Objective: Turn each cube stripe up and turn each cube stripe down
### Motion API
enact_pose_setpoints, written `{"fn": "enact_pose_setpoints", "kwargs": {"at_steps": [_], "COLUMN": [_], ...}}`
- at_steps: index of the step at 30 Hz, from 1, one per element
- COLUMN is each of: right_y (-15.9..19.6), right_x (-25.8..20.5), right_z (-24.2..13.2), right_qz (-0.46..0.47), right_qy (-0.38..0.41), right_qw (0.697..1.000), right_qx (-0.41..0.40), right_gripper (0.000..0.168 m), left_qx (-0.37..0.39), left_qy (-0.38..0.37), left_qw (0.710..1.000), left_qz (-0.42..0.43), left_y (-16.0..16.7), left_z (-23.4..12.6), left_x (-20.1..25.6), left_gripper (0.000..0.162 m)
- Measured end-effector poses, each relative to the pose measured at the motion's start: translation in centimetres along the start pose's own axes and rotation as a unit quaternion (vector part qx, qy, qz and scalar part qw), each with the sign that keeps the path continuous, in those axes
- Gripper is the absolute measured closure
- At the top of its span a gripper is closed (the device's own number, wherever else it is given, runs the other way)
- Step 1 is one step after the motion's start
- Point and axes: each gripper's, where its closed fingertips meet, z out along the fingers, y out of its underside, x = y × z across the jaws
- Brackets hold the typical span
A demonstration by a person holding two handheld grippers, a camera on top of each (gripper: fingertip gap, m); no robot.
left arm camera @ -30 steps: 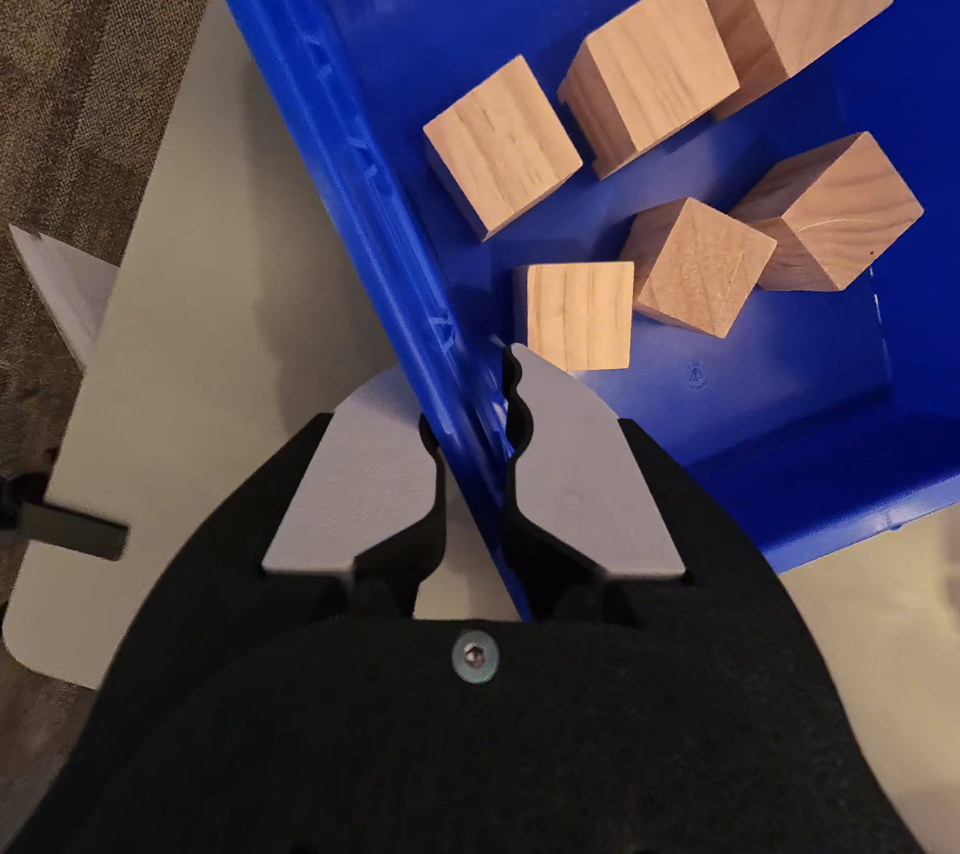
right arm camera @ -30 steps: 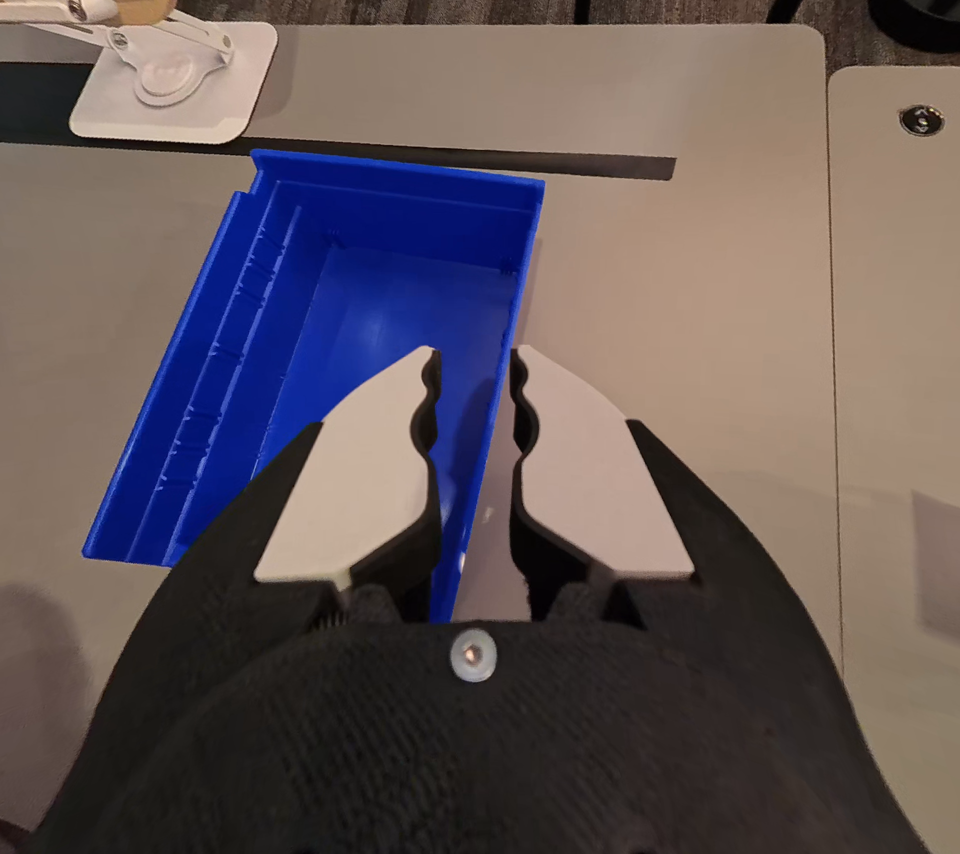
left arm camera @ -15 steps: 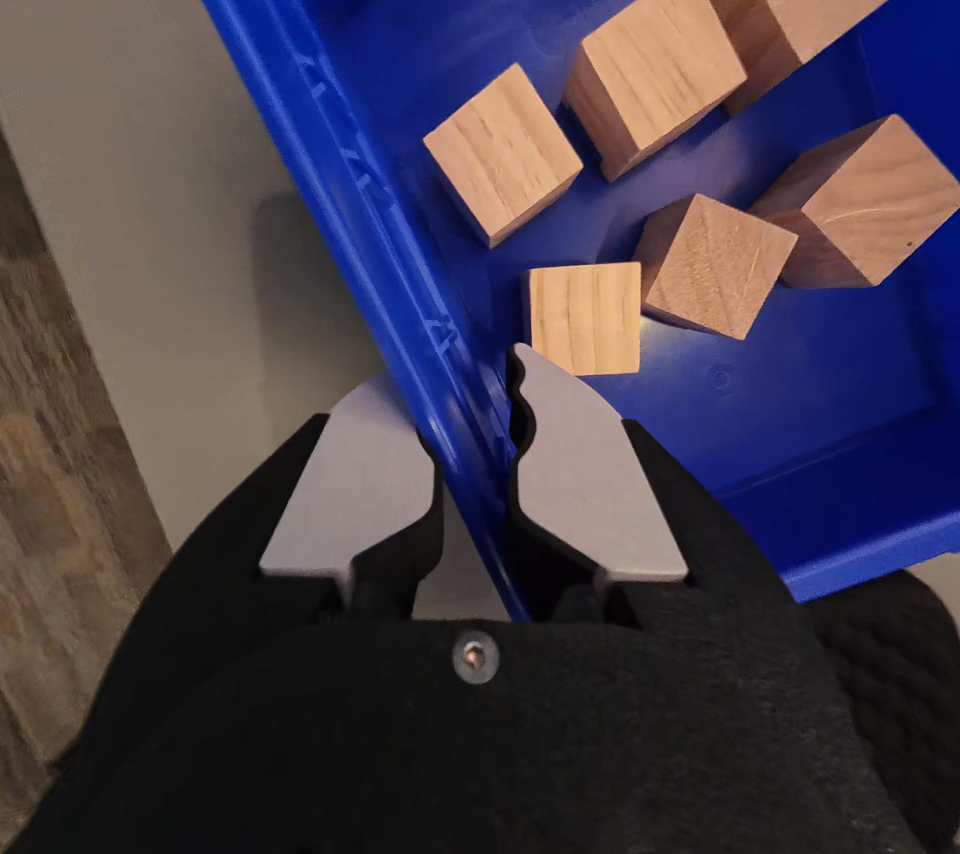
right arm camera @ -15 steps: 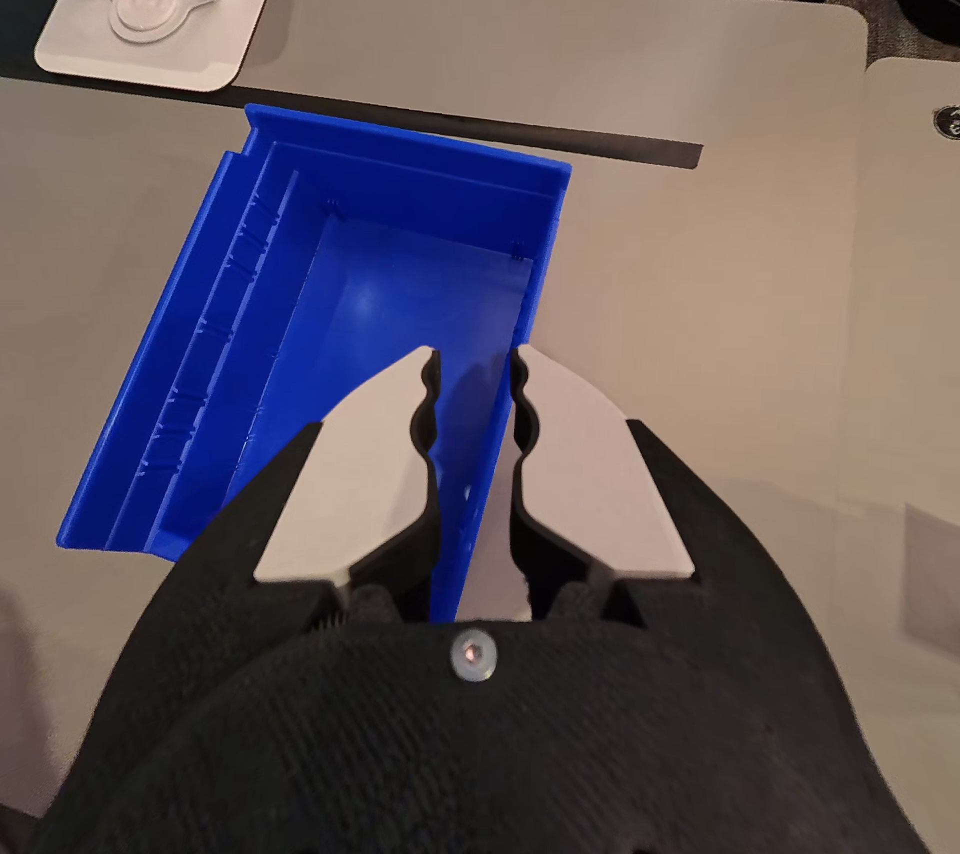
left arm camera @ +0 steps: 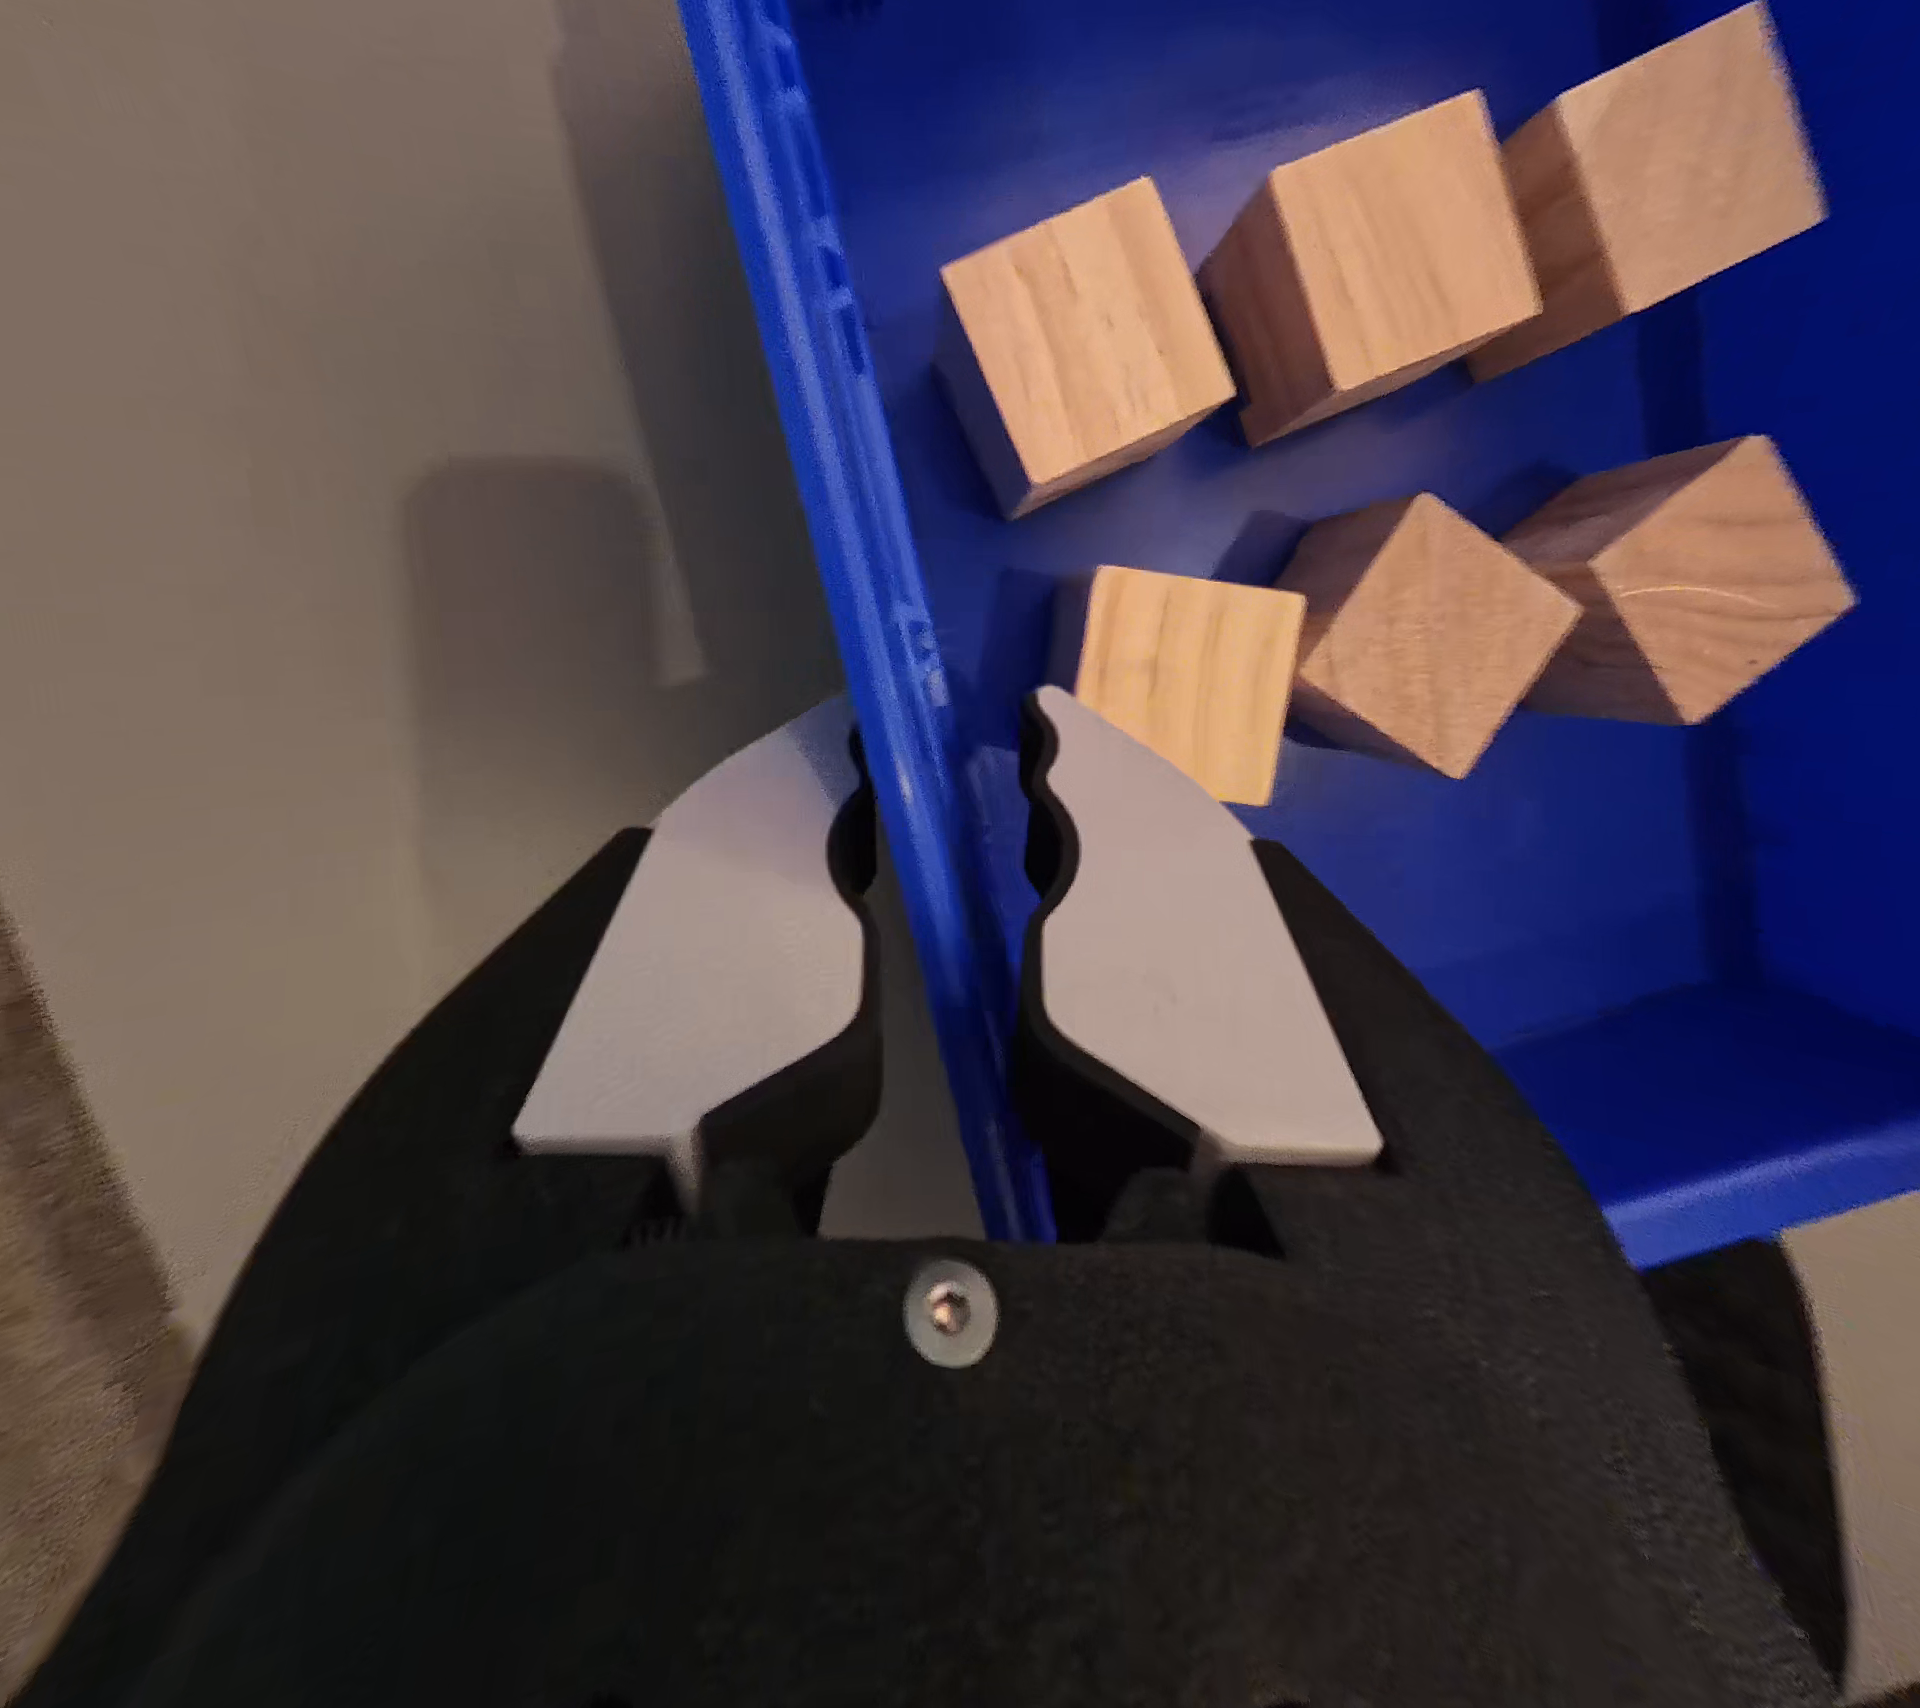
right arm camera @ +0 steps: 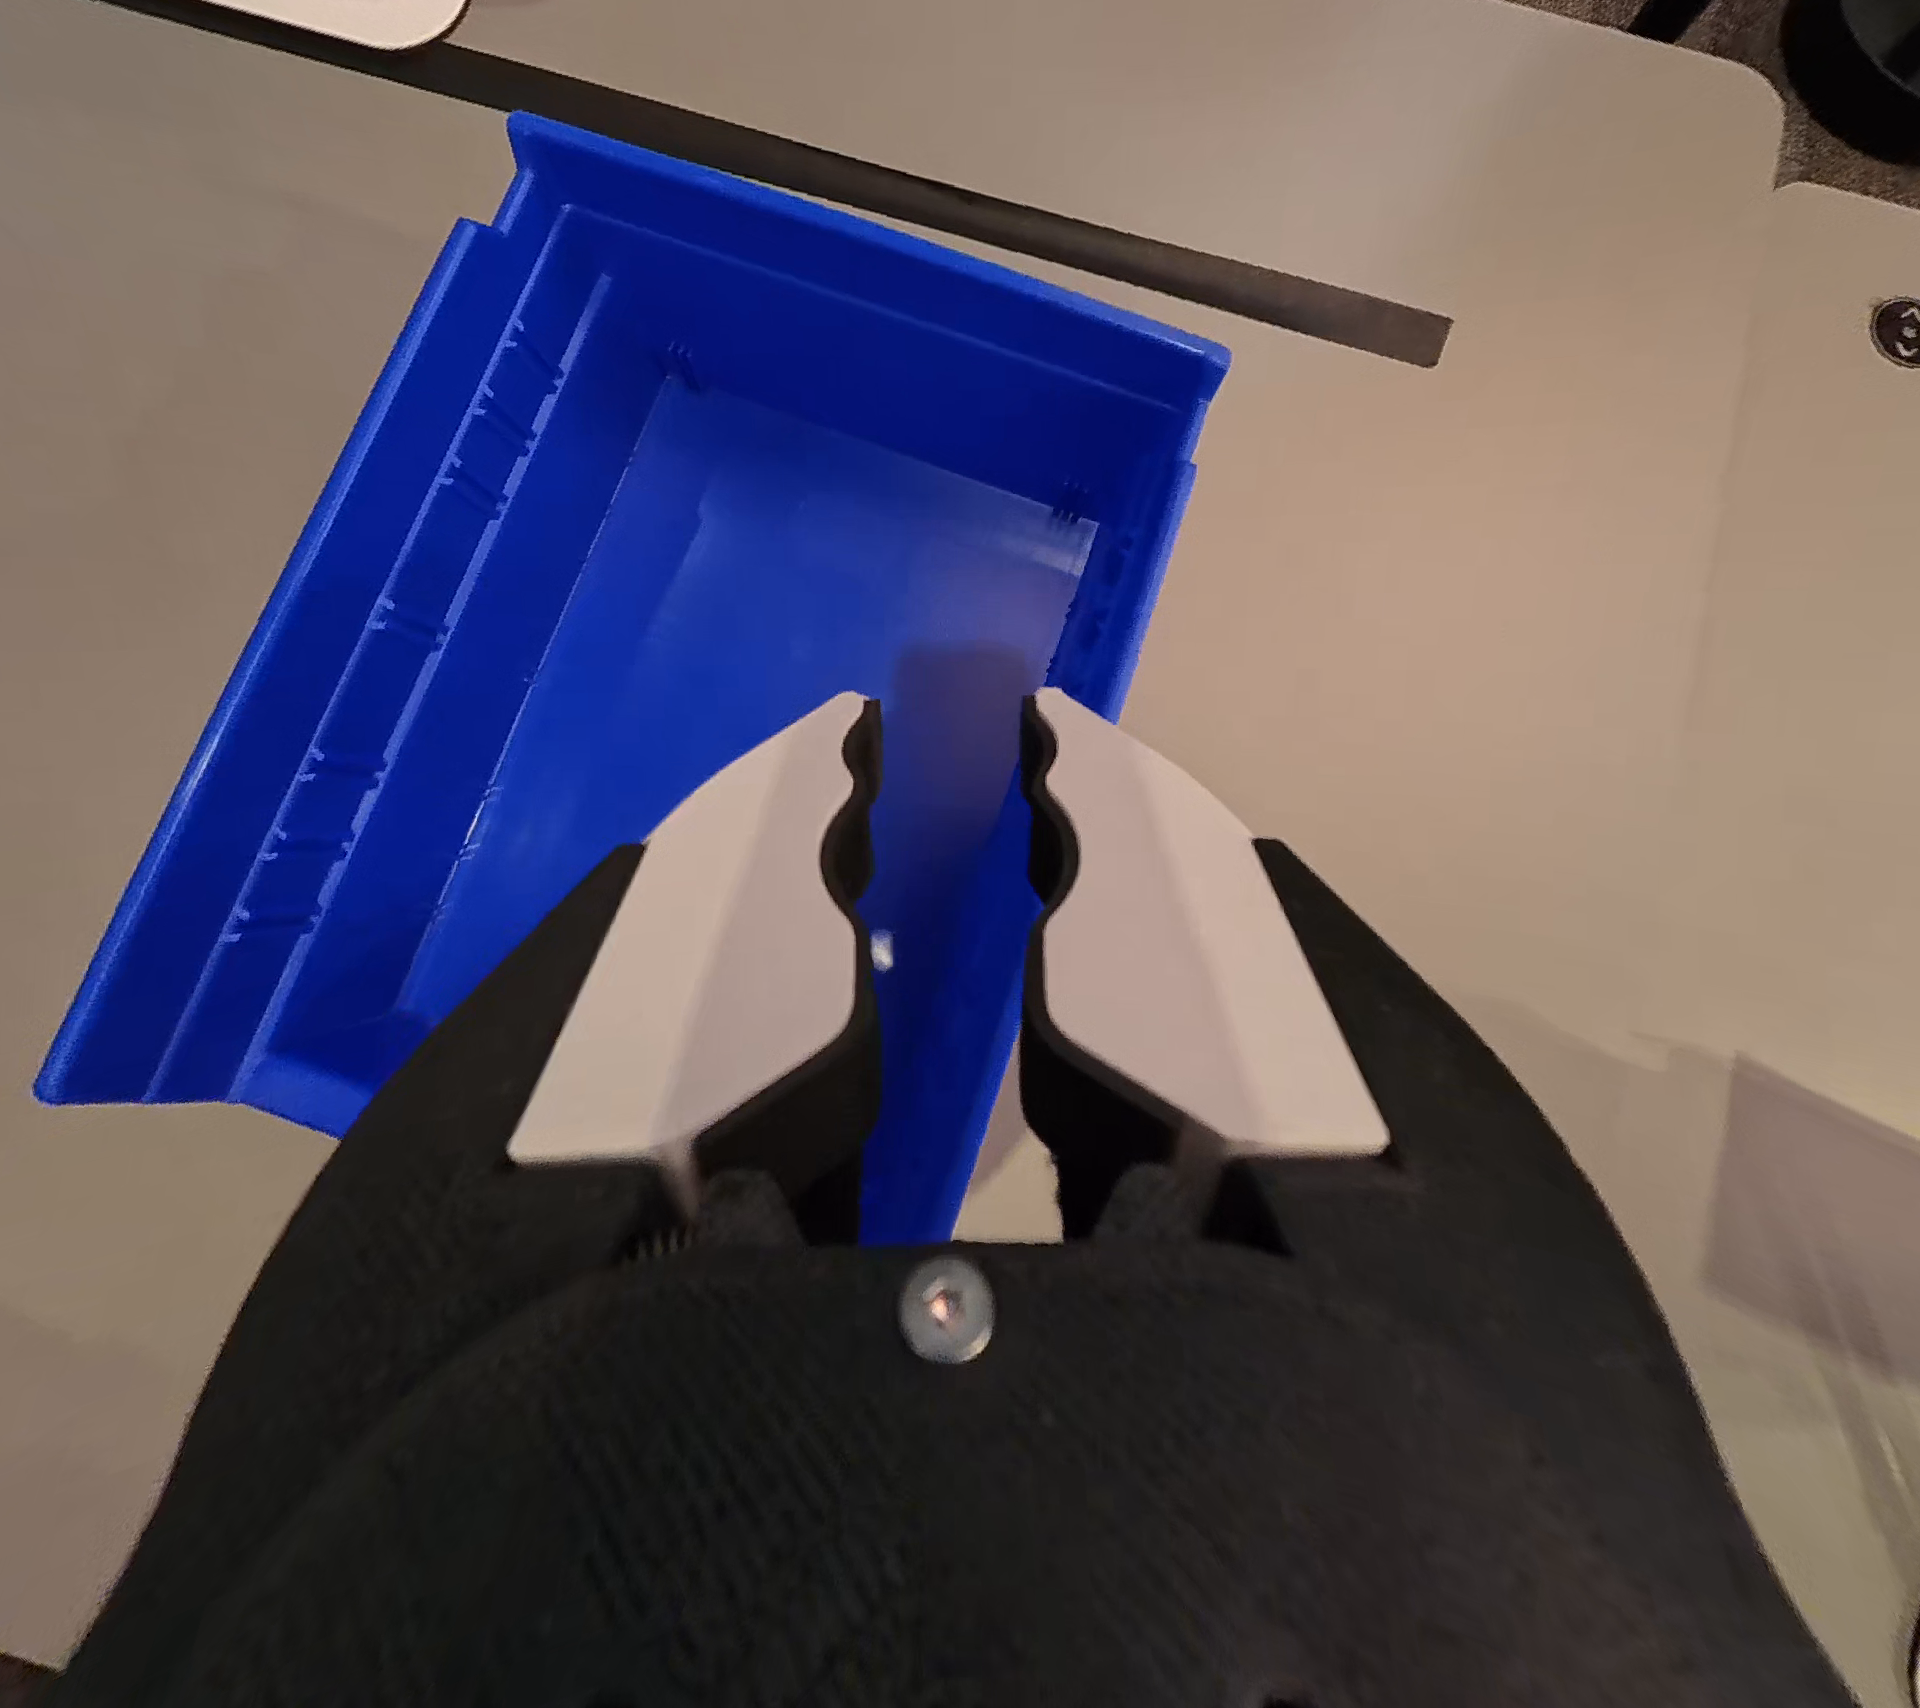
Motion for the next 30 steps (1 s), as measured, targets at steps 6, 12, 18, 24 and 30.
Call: {"fn": "enact_pose_setpoints", "kwargs": {"at_steps": [6, 12, 18, 24, 30], "right_y": [0.2, -0.1, 0.1, -0.2, 0.9], "right_x": [-0.2, -0.5, -1.0, -2.2, -2.6], "right_z": [0.7, 1.0, 1.4, 2.0, 3.3], "right_qz": [-0.013, -0.025, -0.058, -0.085, -0.102], "right_qy": [0.01, 0.021, 0.041, 0.037, 0.034], "right_qw": [1.0, 0.999, 0.997, 0.994, 0.991], "right_qx": [-0.02, -0.024, -0.043, -0.051, -0.085], "right_gripper": [0.141, 0.141, 0.141, 0.141, 0.141], "left_qx": [0.026, 0.297, 0.44, 0.47, 0.467], "left_qy": [-0.011, 0.031, 0.016, -0.032, 0.043], "left_qw": [0.999, 0.954, 0.892, 0.853, 0.846], "left_qz": [-0.041, -0.021, 0.107, 0.224, 0.254], "left_y": [0.2, -6.2, -8.0, -8.2, -8.6], "left_z": [-1.3, -10.2, -16.8, -17.1, -14.5], "left_x": [-0.7, 0.5, 5.4, 10.2, 14.4], "left_gripper": [0.131, 0.134, 0.13, 0.108, 0.103]}}
